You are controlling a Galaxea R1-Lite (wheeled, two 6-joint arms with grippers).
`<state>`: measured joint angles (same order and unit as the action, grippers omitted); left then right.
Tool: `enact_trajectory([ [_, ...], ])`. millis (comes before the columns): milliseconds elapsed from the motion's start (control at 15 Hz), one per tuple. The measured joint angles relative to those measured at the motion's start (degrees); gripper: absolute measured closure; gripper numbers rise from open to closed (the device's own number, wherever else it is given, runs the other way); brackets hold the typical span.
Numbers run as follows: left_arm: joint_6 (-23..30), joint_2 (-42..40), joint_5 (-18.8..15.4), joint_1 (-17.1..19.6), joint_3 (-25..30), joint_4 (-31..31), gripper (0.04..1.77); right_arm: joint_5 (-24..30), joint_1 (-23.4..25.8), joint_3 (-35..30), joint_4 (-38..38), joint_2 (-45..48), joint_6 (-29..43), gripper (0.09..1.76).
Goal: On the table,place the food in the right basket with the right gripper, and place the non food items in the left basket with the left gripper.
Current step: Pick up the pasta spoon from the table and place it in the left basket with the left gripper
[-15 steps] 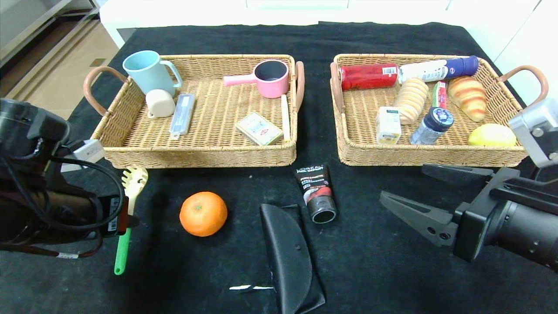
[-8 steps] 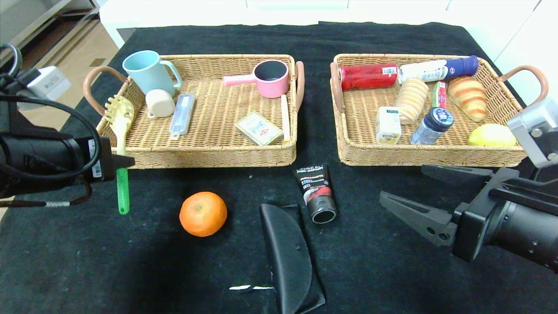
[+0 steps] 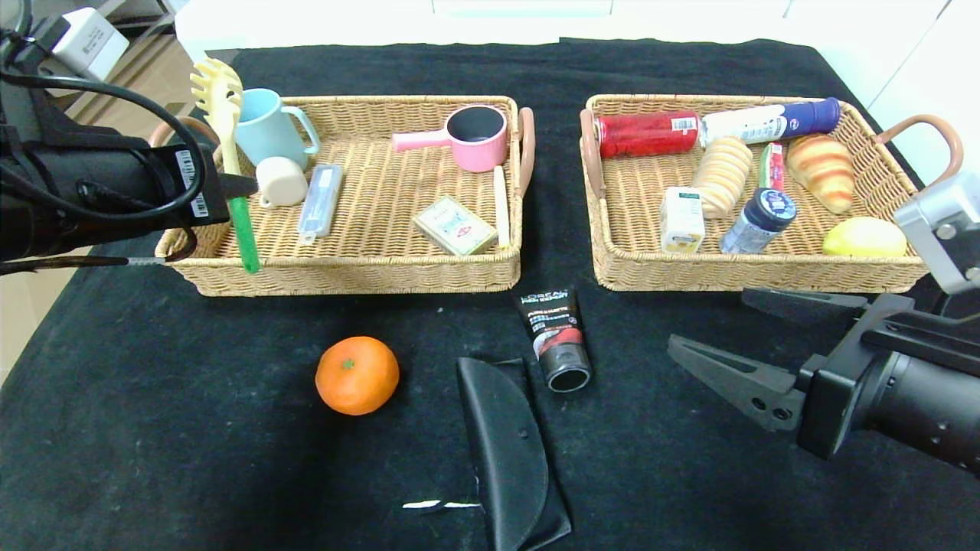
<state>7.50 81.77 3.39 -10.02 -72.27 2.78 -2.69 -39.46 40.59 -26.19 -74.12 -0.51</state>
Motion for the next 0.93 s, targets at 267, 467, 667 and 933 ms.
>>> enact_trajectory([
  [267,-1.17,3.83,-0.11,0.05,-3.30,-2.88,1.58,0.00,0.02,0.00,0.00,-0.02,0.00,0.15],
  [467,-1.61,6.36,-0.55,0.05,-6.27,-6.89,1.58,-0.02,0.02,0.00,0.00,-0.07,0.02,0.15],
  [667,-1.50,10.07,-0.61,0.05,-9.85,-7.98,1.58,-0.02,0.02,0.02,0.00,-0.05,0.02,0.15],
  [933,-1.19,15.17,-0.41,-0.01,-15.19,-8.09,1.58,-0.02,0.68,0.15,-0.10,0.26,-0.54,0.15],
])
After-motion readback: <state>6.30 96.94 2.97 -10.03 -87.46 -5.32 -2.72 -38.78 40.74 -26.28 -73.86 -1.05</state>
